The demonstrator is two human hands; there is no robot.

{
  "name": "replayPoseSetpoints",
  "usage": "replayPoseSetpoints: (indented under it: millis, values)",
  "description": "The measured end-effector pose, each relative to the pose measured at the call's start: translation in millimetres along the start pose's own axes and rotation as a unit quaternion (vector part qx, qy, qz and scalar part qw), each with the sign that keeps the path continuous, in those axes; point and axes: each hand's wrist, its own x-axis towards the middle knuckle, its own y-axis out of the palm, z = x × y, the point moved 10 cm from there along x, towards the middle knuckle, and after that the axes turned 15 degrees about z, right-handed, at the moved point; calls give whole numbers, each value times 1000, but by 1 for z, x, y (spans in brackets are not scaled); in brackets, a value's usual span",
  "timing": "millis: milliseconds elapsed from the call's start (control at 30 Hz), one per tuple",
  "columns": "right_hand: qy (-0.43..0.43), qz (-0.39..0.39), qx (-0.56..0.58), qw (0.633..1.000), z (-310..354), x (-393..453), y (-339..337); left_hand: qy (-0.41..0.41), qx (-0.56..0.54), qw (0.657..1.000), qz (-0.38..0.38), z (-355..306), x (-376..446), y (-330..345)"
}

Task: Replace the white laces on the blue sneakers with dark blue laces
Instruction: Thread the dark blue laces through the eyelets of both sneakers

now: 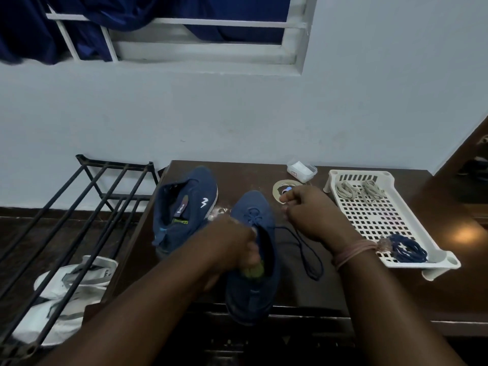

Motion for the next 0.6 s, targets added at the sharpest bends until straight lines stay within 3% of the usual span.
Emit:
replayPoseSetpoints:
  millis: [100,200,267,333,400,600]
  values:
    - [-45,3,152,987,12,4,15,-36,-301,951,63,19,-2,35]
    - [-61,49,193,978,31,1,41,5,-414,908,67,9,5,47]
    - [-56,42,124,990,33,2,51,30,-473,881,-1,14,12,45]
    - [-25,23,-83,996,31,2,51,53,-530,843,-70,24,21,44]
    - [-1,-20,-231,973,30,-4,44,57,-574,809,-112,33,26,44]
    - [28,-50,-204,977,14,0,36,19,-573,811,-121,37,35,45]
